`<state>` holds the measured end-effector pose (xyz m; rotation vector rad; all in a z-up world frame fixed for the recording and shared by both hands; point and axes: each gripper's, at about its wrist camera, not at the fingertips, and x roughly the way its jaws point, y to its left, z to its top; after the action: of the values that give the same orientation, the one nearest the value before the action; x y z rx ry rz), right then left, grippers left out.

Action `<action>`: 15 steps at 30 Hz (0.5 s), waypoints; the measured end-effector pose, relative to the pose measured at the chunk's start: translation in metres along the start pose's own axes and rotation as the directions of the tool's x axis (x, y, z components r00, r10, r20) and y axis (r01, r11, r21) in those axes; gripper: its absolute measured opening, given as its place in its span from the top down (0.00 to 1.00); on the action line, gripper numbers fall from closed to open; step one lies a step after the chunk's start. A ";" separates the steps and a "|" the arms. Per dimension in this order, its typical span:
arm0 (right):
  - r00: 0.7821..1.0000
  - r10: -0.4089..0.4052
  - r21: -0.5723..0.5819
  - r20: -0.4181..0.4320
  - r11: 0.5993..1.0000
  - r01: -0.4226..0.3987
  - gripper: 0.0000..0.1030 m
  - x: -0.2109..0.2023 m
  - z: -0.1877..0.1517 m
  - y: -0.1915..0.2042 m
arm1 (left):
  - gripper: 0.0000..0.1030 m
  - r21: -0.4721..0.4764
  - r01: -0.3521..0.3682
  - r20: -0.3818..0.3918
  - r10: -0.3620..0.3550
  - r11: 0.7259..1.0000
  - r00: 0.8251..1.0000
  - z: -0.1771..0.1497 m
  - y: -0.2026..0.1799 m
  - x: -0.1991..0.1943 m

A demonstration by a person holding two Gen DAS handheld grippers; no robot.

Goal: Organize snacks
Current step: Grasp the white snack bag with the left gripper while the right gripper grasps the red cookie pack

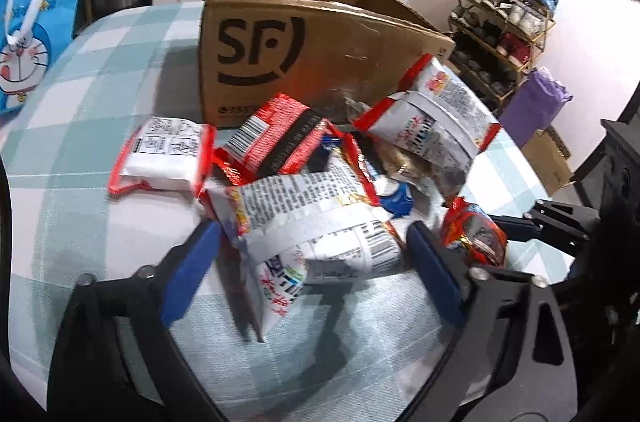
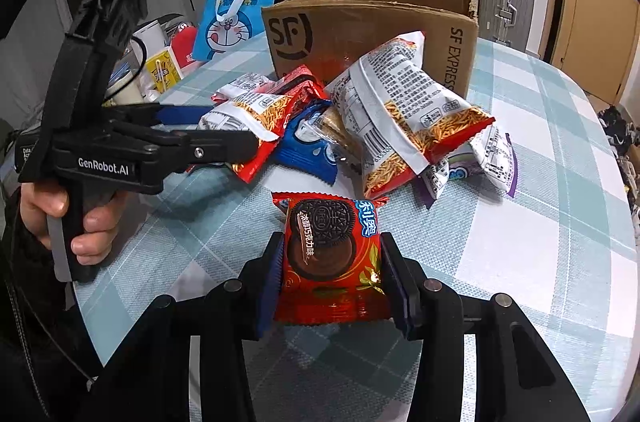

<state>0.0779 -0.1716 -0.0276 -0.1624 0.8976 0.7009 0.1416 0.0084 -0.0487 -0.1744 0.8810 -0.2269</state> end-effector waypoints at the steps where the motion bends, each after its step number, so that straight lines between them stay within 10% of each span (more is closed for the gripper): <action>1: 1.000 0.000 0.001 0.002 1.000 0.000 0.55 -0.001 0.000 -0.001 | 0.16 0.005 -0.005 0.004 0.005 1.000 1.000 0.000 -0.001 0.001; 15: 1.000 -0.004 -0.002 0.025 1.000 0.004 0.55 -0.007 0.002 0.000 | 0.49 0.062 -0.017 0.043 0.014 0.998 0.999 -0.005 -0.010 -0.012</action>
<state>0.0763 -0.1739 -0.0214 -0.1571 0.8722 0.6985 0.1296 0.0020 -0.0407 -0.1138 0.8317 -0.2356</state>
